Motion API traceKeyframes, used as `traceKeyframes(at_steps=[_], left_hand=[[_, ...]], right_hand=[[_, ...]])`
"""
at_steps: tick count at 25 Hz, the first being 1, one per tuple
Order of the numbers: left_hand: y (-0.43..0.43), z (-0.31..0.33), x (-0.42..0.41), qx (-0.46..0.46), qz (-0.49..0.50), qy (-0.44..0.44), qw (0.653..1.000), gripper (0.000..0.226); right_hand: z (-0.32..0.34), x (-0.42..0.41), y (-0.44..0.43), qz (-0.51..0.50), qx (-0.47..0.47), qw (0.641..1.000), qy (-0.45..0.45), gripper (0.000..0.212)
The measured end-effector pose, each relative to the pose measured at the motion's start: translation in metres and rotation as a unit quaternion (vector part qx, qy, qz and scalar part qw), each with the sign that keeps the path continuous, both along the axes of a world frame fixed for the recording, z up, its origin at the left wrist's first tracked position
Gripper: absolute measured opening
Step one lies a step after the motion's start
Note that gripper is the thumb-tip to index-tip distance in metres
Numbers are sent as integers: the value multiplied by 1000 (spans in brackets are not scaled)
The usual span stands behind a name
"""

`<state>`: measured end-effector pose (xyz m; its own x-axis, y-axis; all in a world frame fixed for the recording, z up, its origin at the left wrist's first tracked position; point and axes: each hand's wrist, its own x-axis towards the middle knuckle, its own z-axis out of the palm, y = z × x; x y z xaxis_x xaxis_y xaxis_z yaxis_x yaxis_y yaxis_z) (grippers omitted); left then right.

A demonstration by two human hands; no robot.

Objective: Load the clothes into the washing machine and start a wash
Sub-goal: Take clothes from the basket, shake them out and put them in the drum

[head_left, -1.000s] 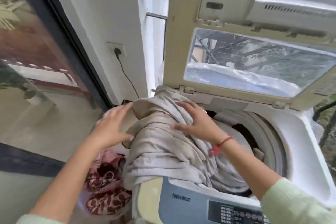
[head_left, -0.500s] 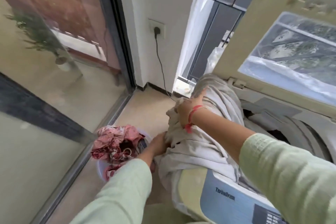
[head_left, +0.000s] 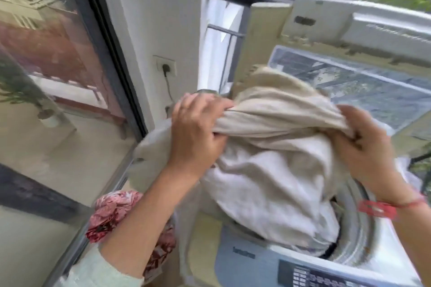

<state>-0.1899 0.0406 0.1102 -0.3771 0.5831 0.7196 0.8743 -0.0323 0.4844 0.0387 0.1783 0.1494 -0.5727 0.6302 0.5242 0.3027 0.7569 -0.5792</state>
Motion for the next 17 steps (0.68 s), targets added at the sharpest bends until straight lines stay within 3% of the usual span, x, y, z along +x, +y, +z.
traceKeyframes(at_steps=[3,4,5,6,7,8,9,10,11,12,14,15,16,17], left_hand=[[46,21,77,-110,-42,112,987,36],[57,8,101,-204,-56,137,968,39],[67,-12,119,-334,-94,152,925,41],[73,-35,130,-488,-145,157,846,45],[74,-51,139,-622,-205,150,740,49],[71,-65,142,-713,-252,133,640,52],[68,-74,139,-747,-291,96,590,53],[66,-77,132,-724,-321,32,609,53],[61,-74,122,-660,-337,-46,670,50],[58,-70,108,-567,-326,-114,748,45],[48,-67,69,-362,-183,-161,900,35],[42,-75,45,-294,-81,-160,939,33],[34,-88,20,-272,10,-172,947,34],[24,-106,-5,-293,82,-206,930,38]], right_hand=[[0,78,13,-167,129,977,-29,31],[-24,97,19,-191,140,969,-75,30],[-56,117,25,-186,127,960,-167,30],[-97,132,32,-162,141,934,-285,33],[-126,141,32,-117,70,884,-448,34],[-151,144,29,-55,-9,809,-585,35],[-167,141,25,22,-79,735,-674,36],[-173,131,22,96,-123,682,-715,34],[-164,110,20,117,-132,678,-714,32],[-160,92,24,113,-103,713,-684,31],[-153,50,36,29,-73,855,-513,33],[-151,32,39,-2,-89,907,-411,42],[-151,13,38,6,-122,931,-345,57],[-152,-9,30,52,-166,938,-299,72]])
